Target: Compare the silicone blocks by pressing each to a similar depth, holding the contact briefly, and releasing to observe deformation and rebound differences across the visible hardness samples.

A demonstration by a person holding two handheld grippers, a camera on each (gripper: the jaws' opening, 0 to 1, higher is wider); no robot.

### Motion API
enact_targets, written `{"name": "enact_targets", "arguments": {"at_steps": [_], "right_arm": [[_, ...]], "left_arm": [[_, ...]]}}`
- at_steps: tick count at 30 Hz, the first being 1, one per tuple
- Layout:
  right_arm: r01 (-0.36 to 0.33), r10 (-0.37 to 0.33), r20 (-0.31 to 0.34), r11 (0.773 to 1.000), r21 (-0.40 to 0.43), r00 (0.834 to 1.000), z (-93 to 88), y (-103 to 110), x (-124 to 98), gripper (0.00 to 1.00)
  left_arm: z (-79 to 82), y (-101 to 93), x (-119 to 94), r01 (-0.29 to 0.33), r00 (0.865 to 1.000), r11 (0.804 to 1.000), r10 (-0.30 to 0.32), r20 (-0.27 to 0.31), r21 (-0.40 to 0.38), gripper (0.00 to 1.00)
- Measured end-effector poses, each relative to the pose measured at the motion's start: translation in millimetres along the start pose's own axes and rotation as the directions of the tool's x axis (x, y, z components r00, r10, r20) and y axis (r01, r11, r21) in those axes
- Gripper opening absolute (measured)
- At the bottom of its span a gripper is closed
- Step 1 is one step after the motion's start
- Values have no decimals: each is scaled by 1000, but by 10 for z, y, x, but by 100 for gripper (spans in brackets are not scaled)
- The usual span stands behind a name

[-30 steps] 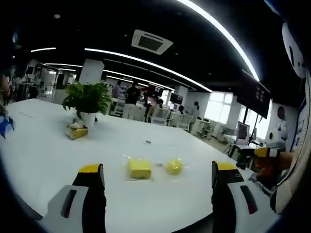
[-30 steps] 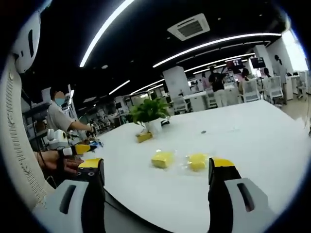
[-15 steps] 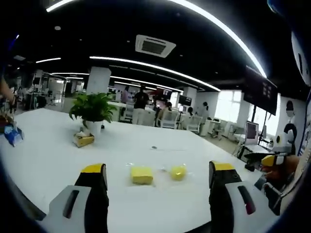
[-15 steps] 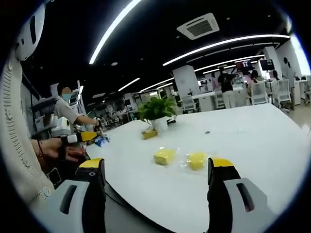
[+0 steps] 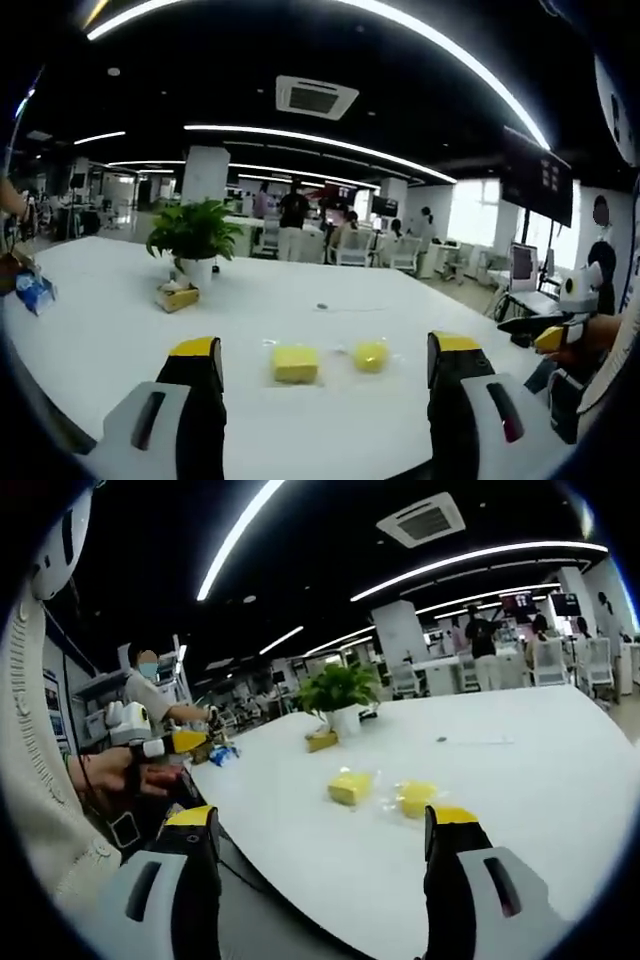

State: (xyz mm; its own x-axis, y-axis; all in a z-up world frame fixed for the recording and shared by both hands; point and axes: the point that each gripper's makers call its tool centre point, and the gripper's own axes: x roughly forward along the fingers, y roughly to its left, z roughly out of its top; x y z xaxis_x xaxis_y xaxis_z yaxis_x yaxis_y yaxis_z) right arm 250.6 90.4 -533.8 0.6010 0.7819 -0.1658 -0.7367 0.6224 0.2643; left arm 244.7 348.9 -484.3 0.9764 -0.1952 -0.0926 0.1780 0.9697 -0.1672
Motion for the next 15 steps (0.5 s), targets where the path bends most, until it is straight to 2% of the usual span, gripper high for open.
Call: {"name": "enact_targets", "arguments": {"at_steps": [5, 11, 15], "right_arm": [[22, -22, 1, 1000, -19, 1000, 20, 4, 106, 79], [72, -71, 15, 997, -26, 997, 60, -80, 66, 87], [106, -105, 29, 993, -46, 994, 60, -115, 1, 85]], "left_arm": [[-24, 139, 80, 26, 1000, 999, -25, -11, 31, 83], [-7, 227, 152, 57, 998, 997, -57, 3, 46, 85], [-7, 258, 164, 61, 998, 997, -62, 17, 49, 84]]}}
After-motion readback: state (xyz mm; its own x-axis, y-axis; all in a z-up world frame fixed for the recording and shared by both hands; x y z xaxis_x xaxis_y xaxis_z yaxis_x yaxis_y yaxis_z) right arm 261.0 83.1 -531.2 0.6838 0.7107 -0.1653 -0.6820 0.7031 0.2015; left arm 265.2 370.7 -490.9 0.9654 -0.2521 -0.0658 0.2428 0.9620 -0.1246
